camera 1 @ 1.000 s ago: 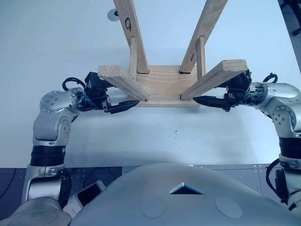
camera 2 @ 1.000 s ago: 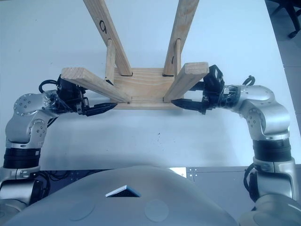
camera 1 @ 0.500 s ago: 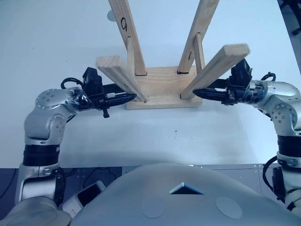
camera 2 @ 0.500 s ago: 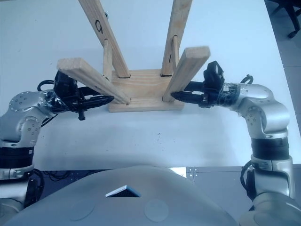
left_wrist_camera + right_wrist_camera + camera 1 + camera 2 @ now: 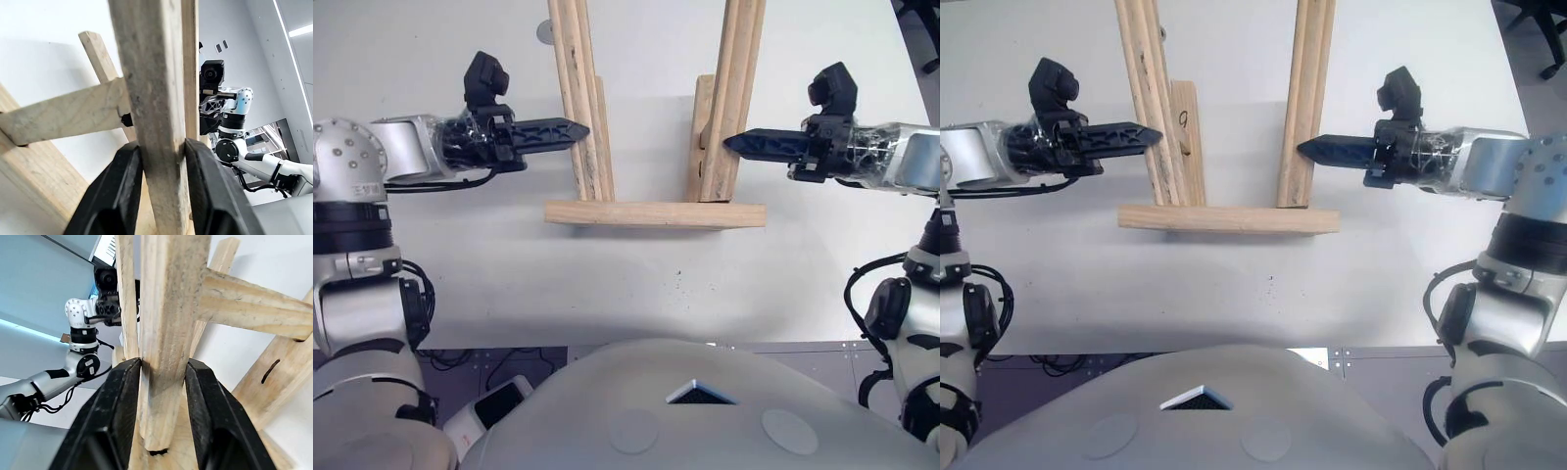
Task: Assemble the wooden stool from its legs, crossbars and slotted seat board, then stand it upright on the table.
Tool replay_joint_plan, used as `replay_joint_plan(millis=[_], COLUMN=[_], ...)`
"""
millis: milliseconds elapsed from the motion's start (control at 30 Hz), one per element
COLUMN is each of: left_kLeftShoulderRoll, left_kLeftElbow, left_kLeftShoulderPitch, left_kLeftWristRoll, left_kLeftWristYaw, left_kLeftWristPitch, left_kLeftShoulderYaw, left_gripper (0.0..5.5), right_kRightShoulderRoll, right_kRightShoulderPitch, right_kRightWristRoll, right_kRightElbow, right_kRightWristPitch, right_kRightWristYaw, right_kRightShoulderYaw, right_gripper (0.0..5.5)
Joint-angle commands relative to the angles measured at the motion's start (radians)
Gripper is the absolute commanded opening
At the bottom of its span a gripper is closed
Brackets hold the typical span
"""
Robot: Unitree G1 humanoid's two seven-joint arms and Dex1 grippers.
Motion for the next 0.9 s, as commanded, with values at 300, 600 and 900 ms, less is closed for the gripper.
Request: replay_joint_plan(millis=[300,600,900], left_kLeftShoulderRoll=[-0.016,0.050,0.073], left_kLeftElbow=[0.183,0.183,-0.398], left_kLeftShoulderPitch=[-0.043,0.043,0.747], left_kLeftWristRoll=[0.186,0.126,0.550], left_kLeftWristYaw=[-0.191,-0.339,-0.360], left_kLeftWristPitch=[-0.075,-0.064,-0.910], left_kLeftShoulderYaw=[-0.054,0.151,0.148], left_gripper=[2.33,3.80,4.87], right_kRightShoulderRoll=[-0.041,-0.133,-0.273], right_kRightShoulderPitch=[-0.132,0.027,0.595], right_kRightWristRoll=[-0.105,-0.055,-0.424], right_kRightElbow=[0.218,0.159,-0.290], right_kRightWristPitch=[0.025,-0.049,-0.792], right_kRightWristYaw=[0.056,0.276,0.612], right_kRightShoulderYaw=[0.138,-0.034,0.070], right_gripper=[2.92,4.58,5.40])
